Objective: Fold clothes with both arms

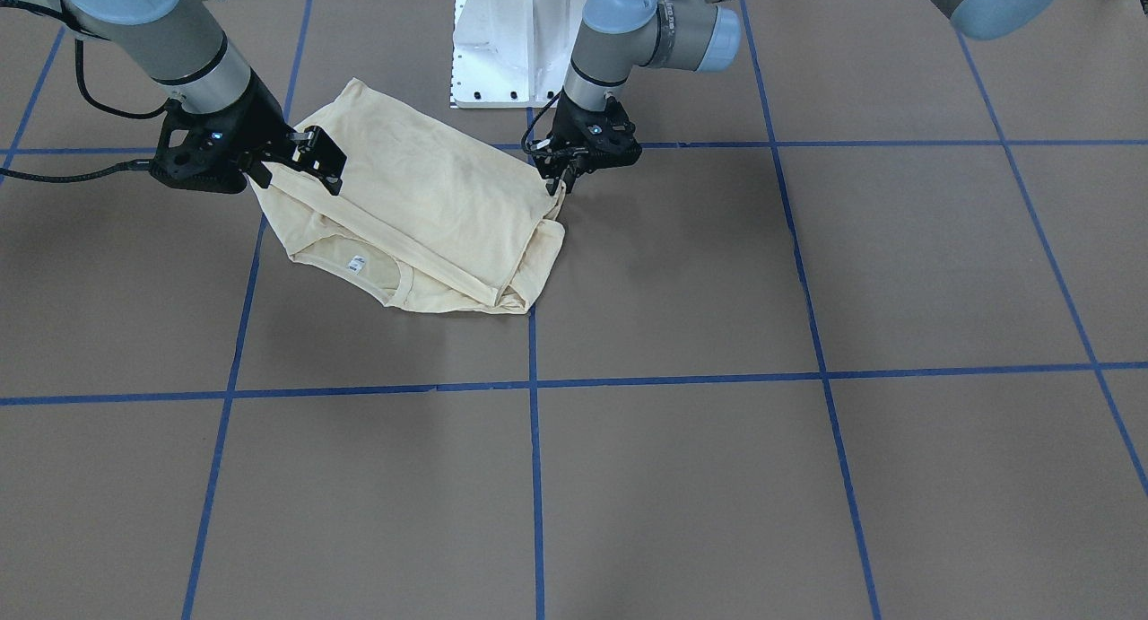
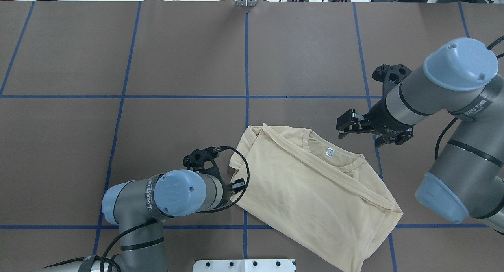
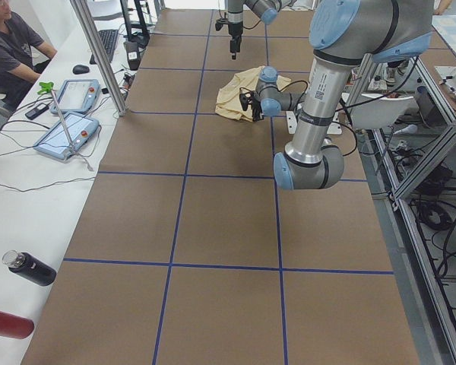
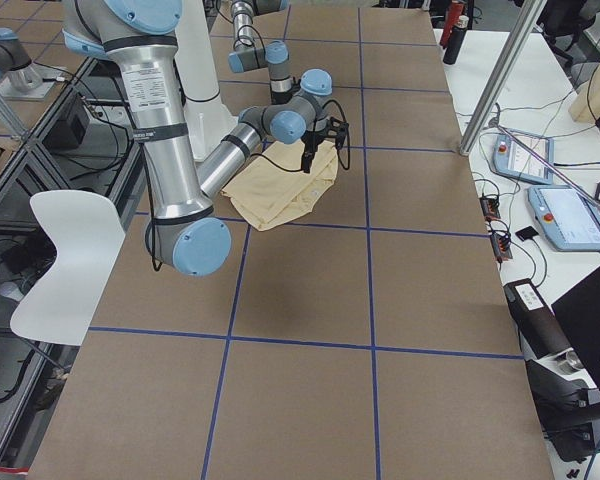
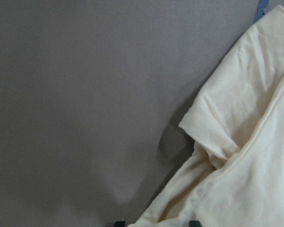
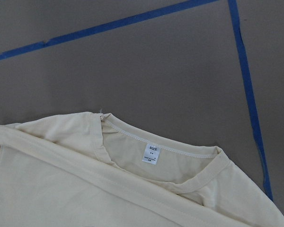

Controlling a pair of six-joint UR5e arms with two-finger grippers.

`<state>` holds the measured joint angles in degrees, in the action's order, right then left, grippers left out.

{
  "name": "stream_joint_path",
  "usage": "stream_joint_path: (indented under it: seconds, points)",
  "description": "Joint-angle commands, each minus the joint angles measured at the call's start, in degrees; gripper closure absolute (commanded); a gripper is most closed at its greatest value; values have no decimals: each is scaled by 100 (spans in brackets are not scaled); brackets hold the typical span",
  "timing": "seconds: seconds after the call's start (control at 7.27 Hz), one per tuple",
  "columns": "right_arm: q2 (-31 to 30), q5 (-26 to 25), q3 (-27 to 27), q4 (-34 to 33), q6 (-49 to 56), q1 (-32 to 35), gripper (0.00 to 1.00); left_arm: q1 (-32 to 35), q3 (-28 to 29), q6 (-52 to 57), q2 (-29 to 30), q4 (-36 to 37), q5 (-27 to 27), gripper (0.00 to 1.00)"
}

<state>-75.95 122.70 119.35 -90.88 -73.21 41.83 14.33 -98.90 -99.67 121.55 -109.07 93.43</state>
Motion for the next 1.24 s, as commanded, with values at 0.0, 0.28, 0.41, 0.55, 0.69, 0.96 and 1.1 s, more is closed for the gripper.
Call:
stream_joint_path:
  seconds: [0.0, 0.28, 0.41, 0.55, 0.69, 0.96, 1.1]
  points:
    - [-25, 0, -8, 0, 0, 9, 0, 9, -41, -70, 17, 35, 0, 100]
    - [-34, 26, -8, 0, 9, 105, 0, 52, -50, -70, 79, 70, 0, 100]
    - [-34, 35, -8, 0, 9, 141, 0, 209, -33, -62, 79, 70, 0, 100]
    - [-34, 35, -8, 0, 9, 150, 0, 376, 2, -9, 88, 62, -18, 100]
    - [-34, 35, 1, 0, 9, 176, 0, 578, 46, 0, 105, 61, -18, 100]
    - [-52, 26, 36, -17, 0, 194, 0, 921, 780, 9, 648, 44, -26, 100]
    - [-52, 18, 27, -26, -9, 203, 0, 1071, 985, 157, 755, 18, -27, 100]
